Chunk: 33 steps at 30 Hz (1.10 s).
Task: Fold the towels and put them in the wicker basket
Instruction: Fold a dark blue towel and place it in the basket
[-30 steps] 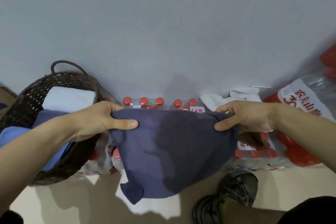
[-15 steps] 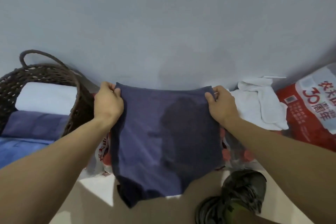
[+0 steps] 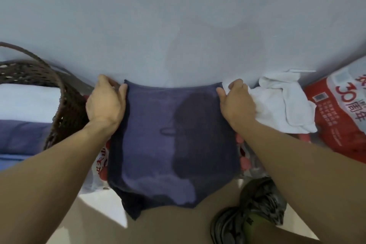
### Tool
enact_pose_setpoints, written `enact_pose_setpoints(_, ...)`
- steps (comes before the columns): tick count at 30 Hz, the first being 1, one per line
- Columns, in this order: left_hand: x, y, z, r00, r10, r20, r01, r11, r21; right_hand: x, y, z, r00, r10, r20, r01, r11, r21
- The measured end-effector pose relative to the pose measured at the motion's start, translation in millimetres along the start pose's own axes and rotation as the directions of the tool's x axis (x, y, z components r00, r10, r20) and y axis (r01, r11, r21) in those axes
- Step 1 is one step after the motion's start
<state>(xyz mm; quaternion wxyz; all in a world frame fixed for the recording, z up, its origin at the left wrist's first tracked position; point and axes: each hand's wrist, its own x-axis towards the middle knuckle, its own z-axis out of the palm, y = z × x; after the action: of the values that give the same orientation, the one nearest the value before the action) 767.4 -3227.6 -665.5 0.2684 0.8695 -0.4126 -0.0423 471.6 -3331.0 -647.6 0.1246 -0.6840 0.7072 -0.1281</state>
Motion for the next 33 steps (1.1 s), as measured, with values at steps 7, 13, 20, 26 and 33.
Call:
enact_pose_setpoints(7,-64,26,-41,0.997,-0.066,-0.046,0.063,0.996,-0.069,-49,-8,-33,0.993,0.072,-0.096,-0.042,0.958,0.285)
enact_pose_setpoints(13,-164,7,-67,0.97,-0.2,-0.135,0.15,0.938,-0.311,-142,5,-31,0.977,0.125,-0.176,-0.021,0.866,0.5)
enact_pose_setpoints(20,-247,-65,-63,0.693,-0.447,0.565,0.57,0.82,-0.05,-220,85,-11,0.925,0.333,0.184,-0.381,0.817,0.434)
enact_pose_setpoints(26,-235,-63,-38,0.743,-0.405,0.533,0.601,0.754,-0.265,-220,81,9,0.816,0.302,0.493,-0.564,0.602,0.565)
enact_pose_setpoints(33,-234,-74,-28,0.74,-0.419,0.526,0.62,0.729,-0.291,-217,80,37,0.779,0.384,0.496,-0.625,0.546,0.558)
